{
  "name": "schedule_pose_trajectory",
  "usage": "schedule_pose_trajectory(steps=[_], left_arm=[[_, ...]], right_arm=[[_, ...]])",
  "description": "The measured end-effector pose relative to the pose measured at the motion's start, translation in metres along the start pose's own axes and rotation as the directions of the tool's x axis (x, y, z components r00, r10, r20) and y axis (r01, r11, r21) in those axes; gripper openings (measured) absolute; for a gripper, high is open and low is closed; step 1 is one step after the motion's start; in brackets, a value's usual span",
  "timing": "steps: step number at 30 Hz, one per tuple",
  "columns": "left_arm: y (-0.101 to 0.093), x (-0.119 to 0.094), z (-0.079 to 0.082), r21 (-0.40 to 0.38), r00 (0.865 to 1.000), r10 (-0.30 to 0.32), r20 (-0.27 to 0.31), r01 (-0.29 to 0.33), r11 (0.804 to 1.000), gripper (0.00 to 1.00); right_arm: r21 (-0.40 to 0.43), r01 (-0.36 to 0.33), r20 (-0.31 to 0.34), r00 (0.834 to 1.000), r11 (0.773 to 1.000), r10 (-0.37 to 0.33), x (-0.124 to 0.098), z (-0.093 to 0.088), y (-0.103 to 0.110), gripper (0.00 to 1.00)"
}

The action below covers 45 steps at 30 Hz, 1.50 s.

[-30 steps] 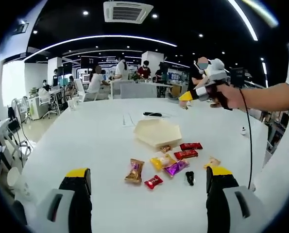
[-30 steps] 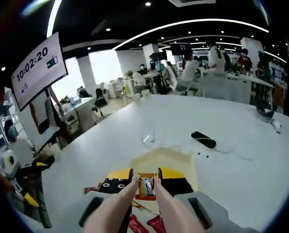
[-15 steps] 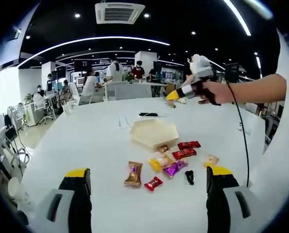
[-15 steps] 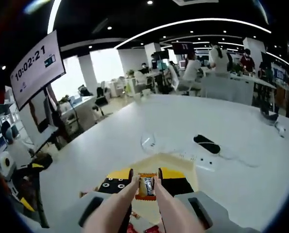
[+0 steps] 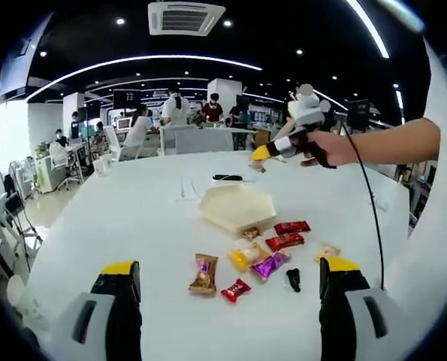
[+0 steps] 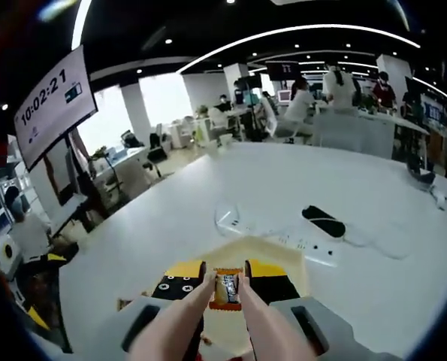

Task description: Place the target food into the container with the food tongs after gripping and lifting it, then release it inside without dropping or visibly crushing the food.

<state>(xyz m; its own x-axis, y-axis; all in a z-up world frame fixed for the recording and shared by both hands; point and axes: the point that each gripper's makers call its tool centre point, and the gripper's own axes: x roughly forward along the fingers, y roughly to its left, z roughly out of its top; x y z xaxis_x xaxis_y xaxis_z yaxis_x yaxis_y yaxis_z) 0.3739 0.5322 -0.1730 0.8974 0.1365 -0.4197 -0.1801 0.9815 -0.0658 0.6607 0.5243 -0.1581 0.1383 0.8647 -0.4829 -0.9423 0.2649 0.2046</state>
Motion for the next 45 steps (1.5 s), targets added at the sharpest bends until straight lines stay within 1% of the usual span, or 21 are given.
schedule_pose_trajectory(steps=[1,3,8,11,13,16,18,26,35,38,45], left_arm=[[0.002,-0.001,0.003,-0.003,1.000,0.006,0.014,-0.006,1.000,1.00],[0.006,-0.003,0.002,0.001,1.000,0.028,-0.001,-0.028,1.000,1.00],[0.007,-0.007,-0.003,-0.005,0.999,0.029,-0.028,-0.029,1.000,1.00],[0.006,-0.012,-0.006,-0.003,0.999,0.029,-0.038,-0.029,1.000,1.00],[0.008,-0.016,-0.006,-0.005,0.999,0.036,-0.030,-0.036,0.999,1.00],[0.010,-0.021,-0.002,-0.016,0.999,0.047,-0.014,-0.047,0.999,1.00],[0.011,-0.024,-0.002,-0.013,0.999,0.052,-0.013,-0.052,0.999,1.00],[0.013,-0.031,0.002,-0.004,0.998,0.062,-0.002,-0.063,0.998,1.00],[0.009,-0.031,0.006,0.016,0.999,0.049,0.002,-0.049,0.999,1.00],[0.010,-0.032,0.006,0.016,0.999,0.051,0.005,-0.051,0.999,1.00],[0.013,-0.035,0.006,0.012,0.998,0.061,0.005,-0.061,0.998,1.00]], right_arm=[[0.001,0.001,0.000,1.000,1.000,-0.001,0.002,0.000,0.000,0.20],[0.002,0.002,-0.004,1.000,1.000,-0.002,0.006,0.000,-0.002,0.20],[-0.003,-0.002,-0.015,1.000,1.000,0.002,0.013,0.005,-0.003,0.20],[-0.012,-0.006,-0.015,1.000,1.000,0.006,0.014,0.009,-0.003,0.20],[-0.011,-0.010,-0.017,1.000,1.000,0.010,0.017,0.012,-0.002,0.20],[-0.037,-0.009,-0.037,0.999,0.999,0.007,0.020,0.015,-0.004,0.20],[-0.048,-0.006,-0.039,0.999,0.999,0.004,0.019,0.019,-0.003,0.20],[-0.074,0.002,-0.050,0.999,0.997,-0.006,0.019,0.025,-0.003,0.20],[-0.082,0.003,-0.053,0.999,0.997,-0.007,0.018,0.025,0.003,0.20],[-0.085,0.002,-0.055,0.998,0.996,-0.007,0.017,0.026,0.007,0.20],[-0.088,-0.007,-0.065,0.998,0.996,0.001,0.020,0.025,0.008,0.20]])
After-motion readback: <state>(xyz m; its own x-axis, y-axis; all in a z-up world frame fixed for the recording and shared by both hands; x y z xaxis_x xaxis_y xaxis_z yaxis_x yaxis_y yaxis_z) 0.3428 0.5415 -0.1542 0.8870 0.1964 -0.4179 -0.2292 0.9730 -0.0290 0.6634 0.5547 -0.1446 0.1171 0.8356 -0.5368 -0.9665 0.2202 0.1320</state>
